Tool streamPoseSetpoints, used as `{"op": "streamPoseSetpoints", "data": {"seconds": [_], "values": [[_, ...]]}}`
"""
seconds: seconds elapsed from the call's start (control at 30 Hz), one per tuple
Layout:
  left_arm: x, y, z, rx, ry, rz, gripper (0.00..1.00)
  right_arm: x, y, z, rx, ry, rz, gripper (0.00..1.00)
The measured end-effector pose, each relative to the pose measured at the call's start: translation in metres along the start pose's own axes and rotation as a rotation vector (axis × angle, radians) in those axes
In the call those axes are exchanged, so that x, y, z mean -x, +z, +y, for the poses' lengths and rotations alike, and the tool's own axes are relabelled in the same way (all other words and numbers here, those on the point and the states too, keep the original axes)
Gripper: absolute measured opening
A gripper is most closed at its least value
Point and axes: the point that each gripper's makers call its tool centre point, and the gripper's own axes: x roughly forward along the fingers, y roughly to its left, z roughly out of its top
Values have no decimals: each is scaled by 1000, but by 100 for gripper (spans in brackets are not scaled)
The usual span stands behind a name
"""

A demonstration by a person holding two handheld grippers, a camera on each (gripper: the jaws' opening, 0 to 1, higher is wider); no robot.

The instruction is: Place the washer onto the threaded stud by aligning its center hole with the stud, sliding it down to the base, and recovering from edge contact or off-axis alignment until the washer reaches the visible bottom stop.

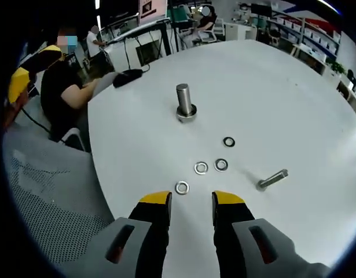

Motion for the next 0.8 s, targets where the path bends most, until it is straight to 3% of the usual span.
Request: {"op": "streamPoseSetpoints", "data": {"seconds": [0.8], "values": [[0, -1, -2, 8, -10, 4, 23, -23, -12, 13, 121, 35, 108, 30]]}}
